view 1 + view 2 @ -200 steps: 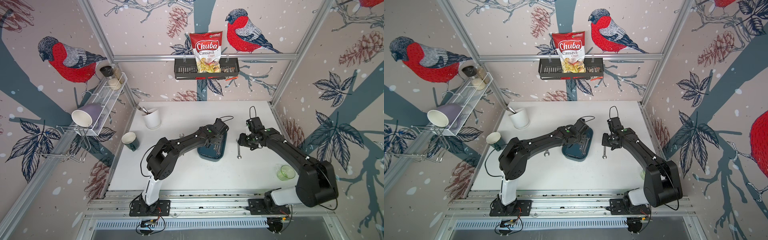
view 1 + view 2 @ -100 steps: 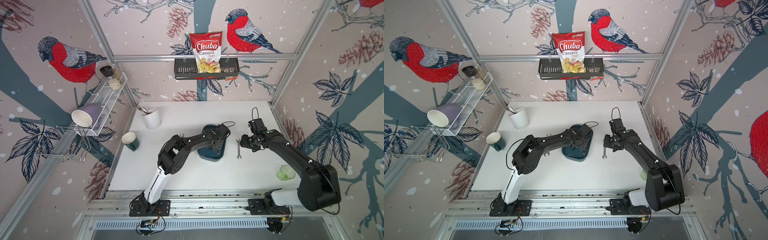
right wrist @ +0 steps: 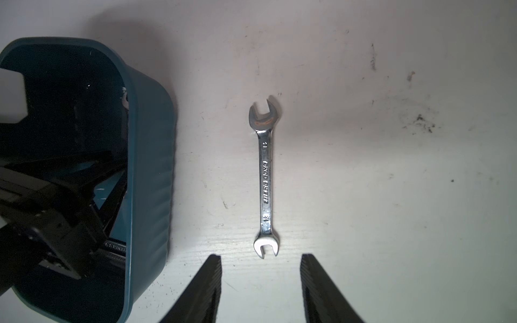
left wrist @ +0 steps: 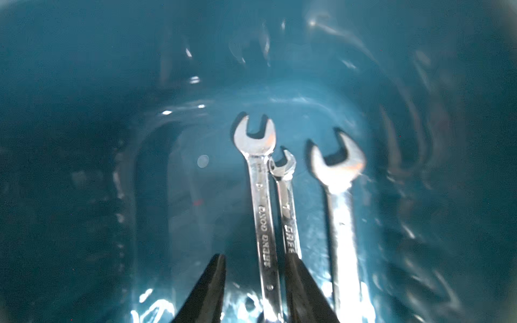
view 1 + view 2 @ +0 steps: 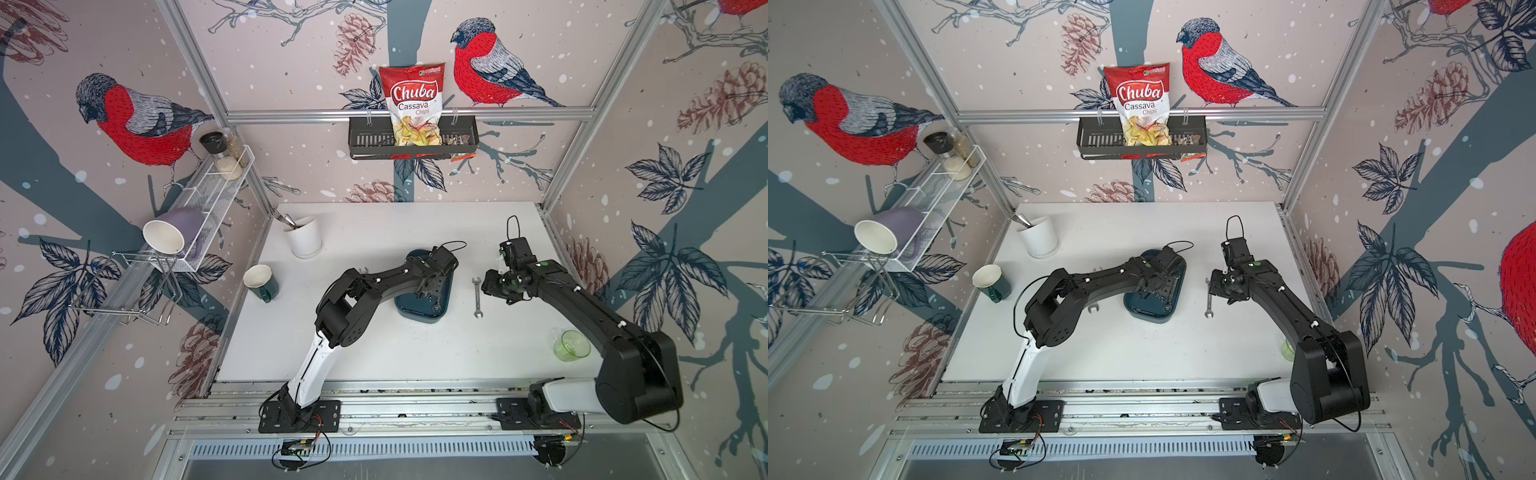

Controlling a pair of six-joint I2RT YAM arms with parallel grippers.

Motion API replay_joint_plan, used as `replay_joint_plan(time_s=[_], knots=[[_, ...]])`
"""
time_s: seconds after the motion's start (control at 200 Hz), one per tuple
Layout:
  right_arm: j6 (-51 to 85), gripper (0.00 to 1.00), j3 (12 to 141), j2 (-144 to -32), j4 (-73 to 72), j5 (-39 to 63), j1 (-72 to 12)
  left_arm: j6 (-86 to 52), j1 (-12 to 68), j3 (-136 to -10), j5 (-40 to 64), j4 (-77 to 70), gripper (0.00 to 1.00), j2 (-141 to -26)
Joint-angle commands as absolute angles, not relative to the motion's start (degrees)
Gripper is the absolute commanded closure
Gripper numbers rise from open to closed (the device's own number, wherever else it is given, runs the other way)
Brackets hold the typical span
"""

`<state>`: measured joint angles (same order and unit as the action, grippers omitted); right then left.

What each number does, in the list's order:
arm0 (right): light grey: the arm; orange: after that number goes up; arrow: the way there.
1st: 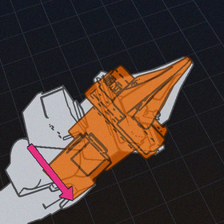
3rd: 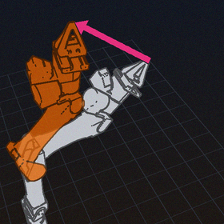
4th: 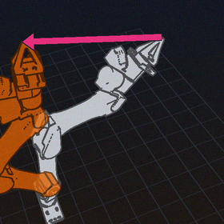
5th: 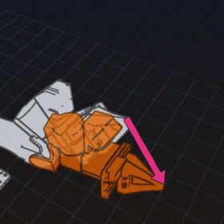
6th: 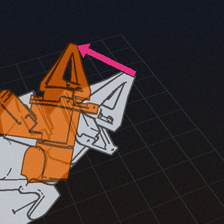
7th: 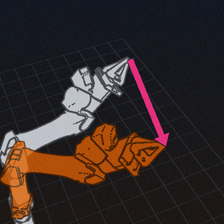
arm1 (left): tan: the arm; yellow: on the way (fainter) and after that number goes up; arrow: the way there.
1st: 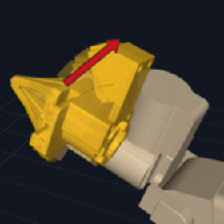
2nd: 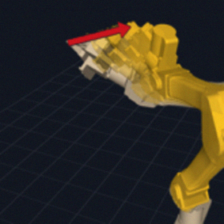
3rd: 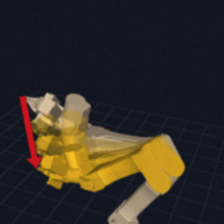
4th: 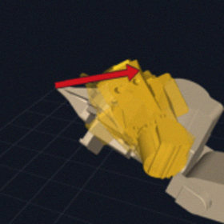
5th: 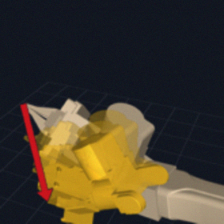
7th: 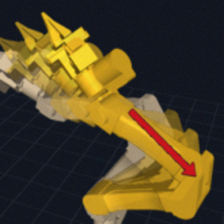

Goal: Take out the wrench from the storage box
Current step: Adjust the wrench in the storage box.

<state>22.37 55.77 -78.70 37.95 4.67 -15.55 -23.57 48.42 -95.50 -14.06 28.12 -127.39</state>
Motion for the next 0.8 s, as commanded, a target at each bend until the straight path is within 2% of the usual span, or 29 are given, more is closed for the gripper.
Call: replay_joint_plan(time_s=[0.0,0.47,0.795], knots=[[21.59,0.49,55.63,-78.53,38.32,4.56,-15.33,-23.53,47.59,-94.63,-15.07,30.87,0.60,-127.56],[21.28,0.48,55.38,-78.55,38.36,4.65,-14.86,-24.58,46.40,-93.14,-14.26,30.50,0.60,-125.32],[21.35,0.48,54.89,-78.10,38.25,4.75,-14.74,-24.58,50.21,-92.20,-12.86,30.15,0.58,-125.30]])
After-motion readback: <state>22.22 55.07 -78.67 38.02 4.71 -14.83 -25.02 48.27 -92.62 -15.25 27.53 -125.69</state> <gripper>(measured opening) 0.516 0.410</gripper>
